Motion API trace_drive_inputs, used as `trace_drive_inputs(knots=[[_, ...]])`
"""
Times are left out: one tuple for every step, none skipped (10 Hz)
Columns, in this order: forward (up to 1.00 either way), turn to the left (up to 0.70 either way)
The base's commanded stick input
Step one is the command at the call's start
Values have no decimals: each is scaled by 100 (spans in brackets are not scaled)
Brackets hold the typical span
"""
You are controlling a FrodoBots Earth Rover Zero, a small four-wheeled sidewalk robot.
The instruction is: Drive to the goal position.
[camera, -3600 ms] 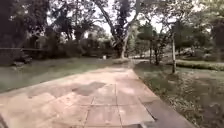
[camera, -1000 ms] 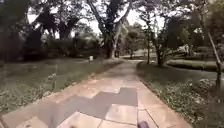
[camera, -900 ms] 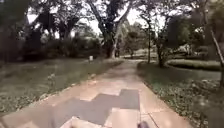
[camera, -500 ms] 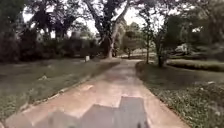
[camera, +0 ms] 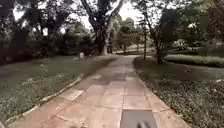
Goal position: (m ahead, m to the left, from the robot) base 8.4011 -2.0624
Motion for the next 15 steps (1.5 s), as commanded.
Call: trace_drive_inputs(knots=[[100, -6], [100, 0], [100, 0], [100, 0], [100, -3], [100, -38], [100, -39], [100, -15], [100, -1], [100, 0], [100, 0], [100, 0], [100, -4], [100, -5], [100, -5]])
